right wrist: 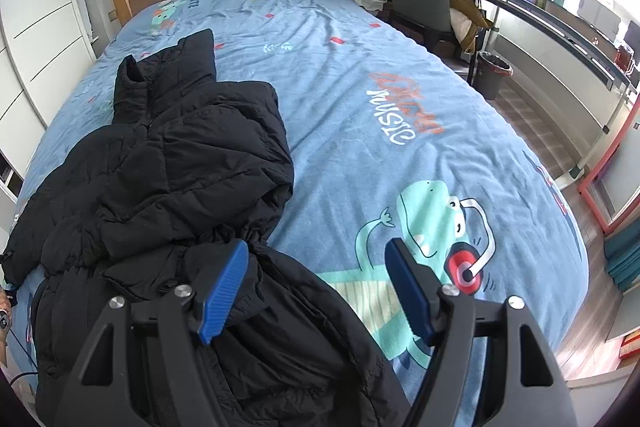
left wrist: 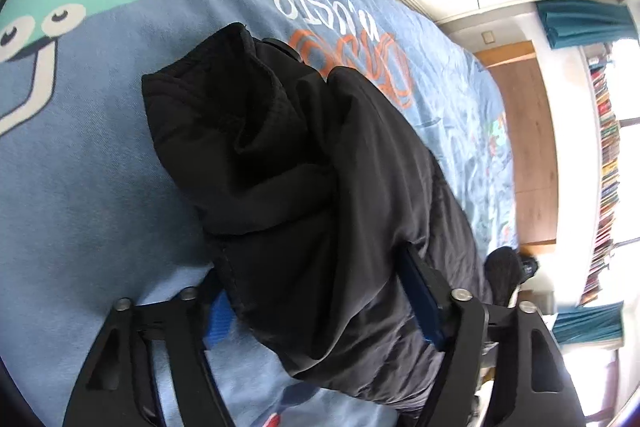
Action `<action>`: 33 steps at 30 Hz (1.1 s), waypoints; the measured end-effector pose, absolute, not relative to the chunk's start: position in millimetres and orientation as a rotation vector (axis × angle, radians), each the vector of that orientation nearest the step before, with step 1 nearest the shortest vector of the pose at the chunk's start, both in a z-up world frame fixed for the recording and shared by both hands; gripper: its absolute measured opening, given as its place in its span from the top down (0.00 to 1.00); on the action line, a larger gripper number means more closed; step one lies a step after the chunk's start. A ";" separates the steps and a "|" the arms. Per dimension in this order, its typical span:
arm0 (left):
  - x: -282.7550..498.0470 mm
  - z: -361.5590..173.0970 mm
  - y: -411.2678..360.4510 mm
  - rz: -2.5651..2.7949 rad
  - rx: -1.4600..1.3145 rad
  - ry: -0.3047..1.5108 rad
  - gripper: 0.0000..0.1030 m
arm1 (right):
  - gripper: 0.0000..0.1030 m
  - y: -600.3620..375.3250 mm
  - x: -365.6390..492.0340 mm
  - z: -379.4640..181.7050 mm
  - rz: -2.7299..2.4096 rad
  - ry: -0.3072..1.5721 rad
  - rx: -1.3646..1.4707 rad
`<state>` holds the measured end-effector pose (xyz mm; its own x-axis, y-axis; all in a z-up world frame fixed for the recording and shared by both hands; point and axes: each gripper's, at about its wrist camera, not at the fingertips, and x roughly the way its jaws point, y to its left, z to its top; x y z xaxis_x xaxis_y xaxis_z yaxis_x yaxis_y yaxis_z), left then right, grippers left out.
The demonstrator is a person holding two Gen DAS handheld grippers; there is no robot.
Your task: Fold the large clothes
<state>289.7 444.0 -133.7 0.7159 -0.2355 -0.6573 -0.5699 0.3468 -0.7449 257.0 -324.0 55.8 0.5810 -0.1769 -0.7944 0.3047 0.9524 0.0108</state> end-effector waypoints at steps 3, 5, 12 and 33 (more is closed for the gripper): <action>290.6 -134.7 445.9 0.233 -1.249 0.783 0.52 | 0.32 -328.0 255.8 54.1 -0.286 0.910 0.158; 288.1 -134.0 447.7 0.219 -1.255 0.774 0.66 | 0.32 -329.8 254.0 52.3 -0.286 0.909 0.165; 294.5 -96.5 438.7 0.202 -1.143 0.750 0.87 | 0.32 -336.2 246.2 49.2 -0.275 0.901 0.199; 316.1 103.3 279.0 -0.075 -0.646 0.626 0.90 | 0.32 -376.0 180.3 56.5 -0.254 0.793 0.316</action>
<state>316.1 279.0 103.3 0.8143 -0.2540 -0.5220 -0.1237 0.8025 -0.5836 180.3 -376.0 56.5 0.6755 -0.1042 -0.7300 0.3389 0.9231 0.1818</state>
